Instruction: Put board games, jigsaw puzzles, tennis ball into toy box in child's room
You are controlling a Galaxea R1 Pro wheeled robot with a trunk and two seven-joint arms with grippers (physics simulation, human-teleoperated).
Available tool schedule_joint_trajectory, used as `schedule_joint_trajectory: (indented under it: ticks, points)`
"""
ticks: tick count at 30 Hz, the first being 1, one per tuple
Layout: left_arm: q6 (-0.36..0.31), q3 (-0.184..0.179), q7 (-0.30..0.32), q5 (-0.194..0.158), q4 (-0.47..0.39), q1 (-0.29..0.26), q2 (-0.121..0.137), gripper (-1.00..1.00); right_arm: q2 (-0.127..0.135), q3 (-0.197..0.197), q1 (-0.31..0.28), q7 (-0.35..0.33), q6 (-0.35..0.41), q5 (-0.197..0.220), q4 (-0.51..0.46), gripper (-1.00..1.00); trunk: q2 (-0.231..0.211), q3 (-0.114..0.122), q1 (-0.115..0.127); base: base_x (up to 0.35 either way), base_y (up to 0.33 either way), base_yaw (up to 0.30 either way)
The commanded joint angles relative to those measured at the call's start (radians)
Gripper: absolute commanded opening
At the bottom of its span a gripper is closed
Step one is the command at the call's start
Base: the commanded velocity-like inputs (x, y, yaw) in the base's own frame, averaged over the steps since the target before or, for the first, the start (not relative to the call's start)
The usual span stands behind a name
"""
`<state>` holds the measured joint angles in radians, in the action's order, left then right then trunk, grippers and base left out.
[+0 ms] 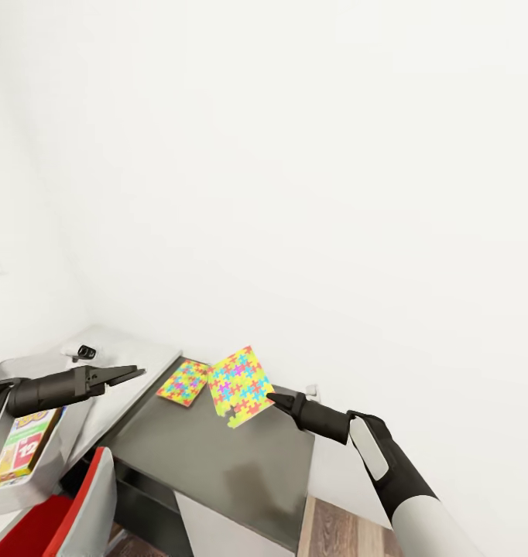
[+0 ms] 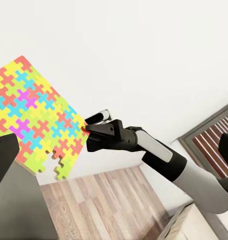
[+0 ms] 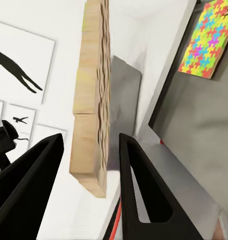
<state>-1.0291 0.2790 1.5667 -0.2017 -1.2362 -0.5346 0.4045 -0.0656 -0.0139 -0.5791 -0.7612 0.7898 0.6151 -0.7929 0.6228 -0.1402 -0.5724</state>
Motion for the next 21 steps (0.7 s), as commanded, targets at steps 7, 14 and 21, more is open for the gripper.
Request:
schedule_joint_trajectory:
  ticks: [7,14,21]
  points:
    - [-0.011,0.002,0.004,0.002,0.001,-0.001,0.001,1.00,-0.003,0.000,-0.001,-0.001,0.004,0.002,0.000,-1.00,-0.048,0.027,0.027,0.000,0.000,0.244]
    - [-0.011,0.002,0.004,0.004,0.002,-0.001,0.000,1.00,-0.001,0.001,-0.001,0.000,-0.027,0.002,0.000,-1.00,-0.097,0.056,0.053,0.000,0.000,0.244]
    - [-0.010,0.003,0.004,0.004,0.002,-0.001,0.001,1.00,-0.001,0.002,-0.001,-0.001,-0.031,0.002,0.000,-1.00,-0.146,0.085,0.080,0.000,0.000,0.244]
